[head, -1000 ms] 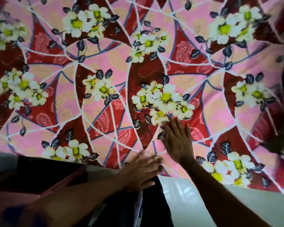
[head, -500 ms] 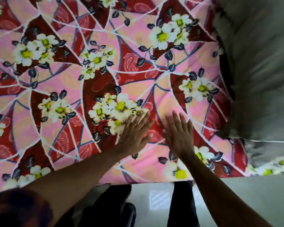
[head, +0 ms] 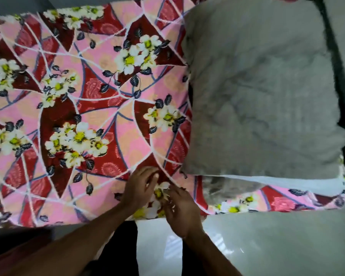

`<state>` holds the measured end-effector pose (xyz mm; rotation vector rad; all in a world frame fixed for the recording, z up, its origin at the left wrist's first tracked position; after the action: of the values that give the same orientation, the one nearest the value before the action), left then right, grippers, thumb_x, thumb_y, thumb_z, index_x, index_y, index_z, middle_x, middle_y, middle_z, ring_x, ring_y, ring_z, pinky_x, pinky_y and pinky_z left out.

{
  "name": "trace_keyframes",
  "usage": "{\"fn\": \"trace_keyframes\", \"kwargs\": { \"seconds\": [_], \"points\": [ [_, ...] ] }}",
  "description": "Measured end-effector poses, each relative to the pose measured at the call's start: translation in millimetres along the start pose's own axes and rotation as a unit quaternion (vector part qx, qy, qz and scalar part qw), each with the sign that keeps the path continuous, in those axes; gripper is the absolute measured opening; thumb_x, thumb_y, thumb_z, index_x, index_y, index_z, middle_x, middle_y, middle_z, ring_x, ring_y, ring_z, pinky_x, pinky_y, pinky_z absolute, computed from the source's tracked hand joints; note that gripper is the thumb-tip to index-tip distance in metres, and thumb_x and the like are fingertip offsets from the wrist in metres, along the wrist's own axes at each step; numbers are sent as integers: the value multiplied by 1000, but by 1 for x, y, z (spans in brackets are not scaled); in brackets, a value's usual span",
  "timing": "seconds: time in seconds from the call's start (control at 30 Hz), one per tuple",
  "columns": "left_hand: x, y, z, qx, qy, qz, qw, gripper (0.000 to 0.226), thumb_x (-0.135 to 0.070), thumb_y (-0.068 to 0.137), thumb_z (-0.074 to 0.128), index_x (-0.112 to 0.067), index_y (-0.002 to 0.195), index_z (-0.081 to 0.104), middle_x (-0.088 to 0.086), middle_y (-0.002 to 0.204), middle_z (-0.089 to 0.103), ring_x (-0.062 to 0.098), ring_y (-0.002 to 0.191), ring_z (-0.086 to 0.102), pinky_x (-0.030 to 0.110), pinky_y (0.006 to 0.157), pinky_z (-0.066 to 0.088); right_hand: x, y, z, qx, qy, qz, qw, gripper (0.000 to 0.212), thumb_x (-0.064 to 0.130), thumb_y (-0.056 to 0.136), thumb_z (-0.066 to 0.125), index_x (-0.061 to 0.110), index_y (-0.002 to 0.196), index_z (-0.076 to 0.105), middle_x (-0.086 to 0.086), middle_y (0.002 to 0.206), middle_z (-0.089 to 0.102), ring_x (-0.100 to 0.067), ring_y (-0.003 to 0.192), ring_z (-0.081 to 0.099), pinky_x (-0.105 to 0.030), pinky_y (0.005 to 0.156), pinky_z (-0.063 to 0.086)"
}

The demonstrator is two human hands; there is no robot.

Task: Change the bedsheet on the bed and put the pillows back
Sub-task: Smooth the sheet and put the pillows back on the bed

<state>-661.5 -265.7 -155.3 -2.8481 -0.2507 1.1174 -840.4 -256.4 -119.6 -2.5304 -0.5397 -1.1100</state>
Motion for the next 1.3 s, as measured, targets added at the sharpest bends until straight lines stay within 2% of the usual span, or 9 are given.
{"fn": "trace_keyframes", "kwargs": {
  "seconds": [0.13,0.27,0.4,0.47,0.53,0.77,1.0,1.13,1.3],
  "points": [
    [-43,86,-3,-31,-217,-202,955,25,-40,97,53,-24,110,67,2,95,72,21,86,70,34,73,54,19,56,-106,-91,46,-29,994,22,28,95,58,26,114,69,4,106,71,-17,89,66,-29,73,53],
    [-100,170,-3,6,-340,-235,911,21,-40,93,62,-25,106,66,-5,85,64,17,79,61,28,69,45,20,116,-223,-220,94,-27,971,19,30,94,61,23,109,72,8,96,74,-8,71,69,-31,63,57],
    [-140,245,-1,49,-363,-206,908,63,-64,83,68,-22,129,58,-3,121,69,15,109,67,39,100,51,-24,162,-326,-344,9,6,939,31,42,91,60,24,116,68,6,104,73,-13,93,70,-40,81,57],
    [-134,274,11,68,-391,-221,891,79,-72,70,76,-28,134,57,-3,129,67,18,116,65,46,104,49,-73,184,-357,-317,-91,91,940,55,59,85,60,29,132,58,0,126,64,-24,116,60,-45,97,50],
    [-158,281,9,93,-436,-229,865,67,-60,79,75,-26,134,59,1,128,68,23,116,66,45,103,51,-126,203,-375,-245,-122,207,939,80,78,75,61,38,142,44,0,141,53,-27,130,50,-49,106,43],
    [-174,300,28,161,-523,-247,800,50,-50,88,64,-25,131,62,6,125,70,21,110,69,38,90,57,-208,231,-375,-157,232,239,930,107,70,56,88,46,147,38,21,132,63,0,113,64,-34,103,51],
    [-176,298,58,172,-547,-272,773,96,-60,50,91,-19,131,62,7,126,69,19,113,67,32,87,58,-243,225,-369,-73,287,278,914,97,73,59,83,46,143,43,20,128,62,-1,108,65,-31,94,53],
    [-181,299,63,139,-567,-268,766,96,-58,35,96,-20,118,66,3,111,75,15,100,72,27,75,59,-260,232,-370,-35,300,271,914,97,74,57,84,43,140,47,15,132,63,-10,115,65,-42,105,50],
    [-190,298,58,84,-605,-256,749,78,-48,47,96,-15,114,74,7,114,74,18,100,72,30,77,59,-249,228,-377,-98,321,229,914,83,62,64,87,31,135,57,13,121,70,-6,105,70,-38,98,55]
  ]
}}
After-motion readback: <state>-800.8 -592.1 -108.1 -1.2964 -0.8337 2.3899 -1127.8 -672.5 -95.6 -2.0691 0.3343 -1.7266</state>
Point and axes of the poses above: each hand's wrist, its own y-axis towards the middle knuckle, its own z-axis out of the palm, x = y × z, the point moved 4 cm from there along y, towards the middle knuckle
